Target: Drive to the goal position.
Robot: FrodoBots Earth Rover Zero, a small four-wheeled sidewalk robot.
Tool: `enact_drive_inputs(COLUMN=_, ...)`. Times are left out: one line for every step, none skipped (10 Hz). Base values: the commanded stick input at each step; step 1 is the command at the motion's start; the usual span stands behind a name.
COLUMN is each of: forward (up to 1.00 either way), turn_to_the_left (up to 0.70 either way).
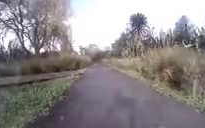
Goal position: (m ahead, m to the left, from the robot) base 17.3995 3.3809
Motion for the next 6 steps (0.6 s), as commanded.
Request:
enact_drive_inputs(forward=0.85, turn_to_the_left=0.00)
enact_drive_inputs(forward=0.85, turn_to_the_left=0.00)
enact_drive_inputs(forward=0.85, turn_to_the_left=-0.04)
enact_drive_inputs(forward=0.85, turn_to_the_left=-0.23)
enact_drive_inputs(forward=0.85, turn_to_the_left=-0.34)
enact_drive_inputs(forward=0.85, turn_to_the_left=-0.34)
